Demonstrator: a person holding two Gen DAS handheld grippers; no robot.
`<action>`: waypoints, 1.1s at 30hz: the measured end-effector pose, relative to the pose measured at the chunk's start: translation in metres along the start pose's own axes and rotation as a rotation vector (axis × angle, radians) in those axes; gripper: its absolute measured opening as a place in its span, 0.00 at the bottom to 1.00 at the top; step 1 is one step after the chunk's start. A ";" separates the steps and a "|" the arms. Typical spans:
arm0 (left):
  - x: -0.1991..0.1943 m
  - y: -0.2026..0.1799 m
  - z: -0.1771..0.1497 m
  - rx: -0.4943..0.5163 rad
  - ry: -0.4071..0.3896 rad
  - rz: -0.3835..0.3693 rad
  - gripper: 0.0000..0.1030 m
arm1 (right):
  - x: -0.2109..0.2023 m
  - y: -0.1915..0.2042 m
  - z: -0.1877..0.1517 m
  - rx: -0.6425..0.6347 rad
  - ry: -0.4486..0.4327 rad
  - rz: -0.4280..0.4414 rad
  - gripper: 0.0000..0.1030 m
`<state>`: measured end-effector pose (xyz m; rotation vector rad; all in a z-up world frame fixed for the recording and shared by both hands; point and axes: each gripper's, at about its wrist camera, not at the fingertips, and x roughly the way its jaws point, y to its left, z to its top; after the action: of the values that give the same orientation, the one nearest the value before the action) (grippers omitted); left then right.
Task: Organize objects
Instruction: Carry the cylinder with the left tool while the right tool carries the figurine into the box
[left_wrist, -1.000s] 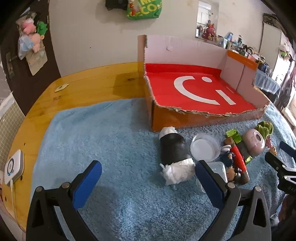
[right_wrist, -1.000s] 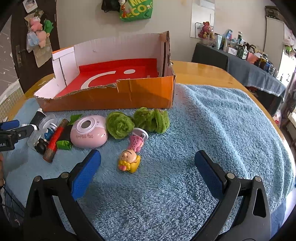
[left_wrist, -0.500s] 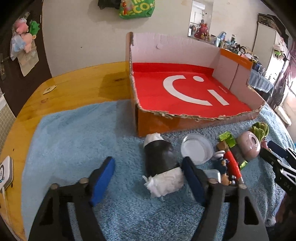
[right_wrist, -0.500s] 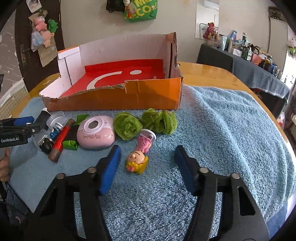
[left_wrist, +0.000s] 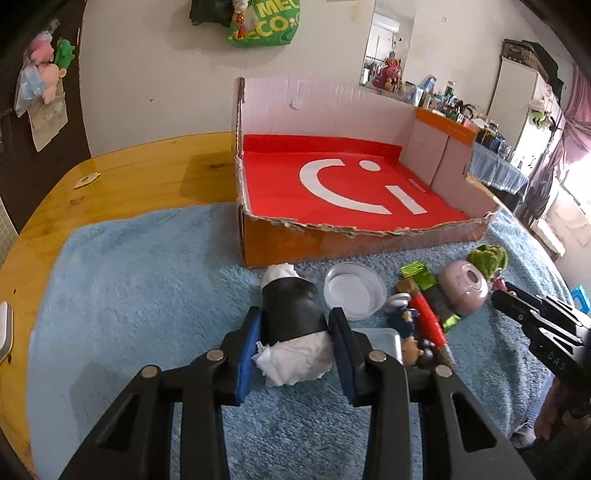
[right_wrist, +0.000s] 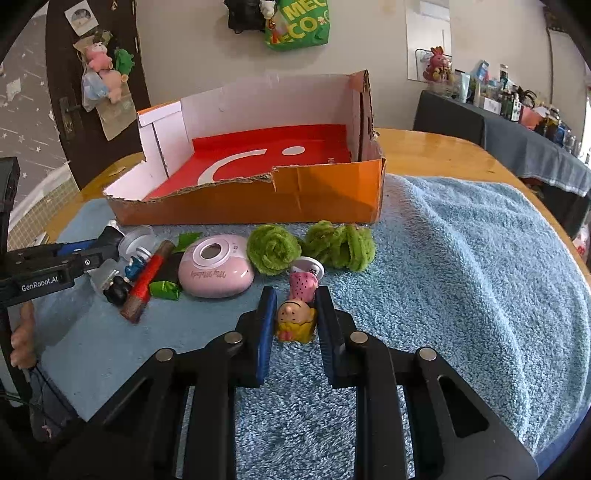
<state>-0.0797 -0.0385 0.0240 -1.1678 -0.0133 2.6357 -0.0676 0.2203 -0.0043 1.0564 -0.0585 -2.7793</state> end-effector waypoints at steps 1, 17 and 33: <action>-0.002 -0.001 0.000 -0.002 -0.005 0.001 0.37 | -0.002 0.000 0.000 0.001 -0.004 0.005 0.20; -0.061 -0.014 0.014 -0.008 -0.164 -0.023 0.37 | -0.041 0.010 0.034 -0.050 -0.115 0.037 0.20; -0.074 -0.016 0.028 -0.027 -0.215 -0.018 0.37 | -0.048 0.009 0.063 -0.079 -0.150 0.047 0.20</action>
<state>-0.0485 -0.0384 0.0984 -0.8827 -0.0989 2.7396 -0.0725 0.2180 0.0751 0.8163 0.0075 -2.7884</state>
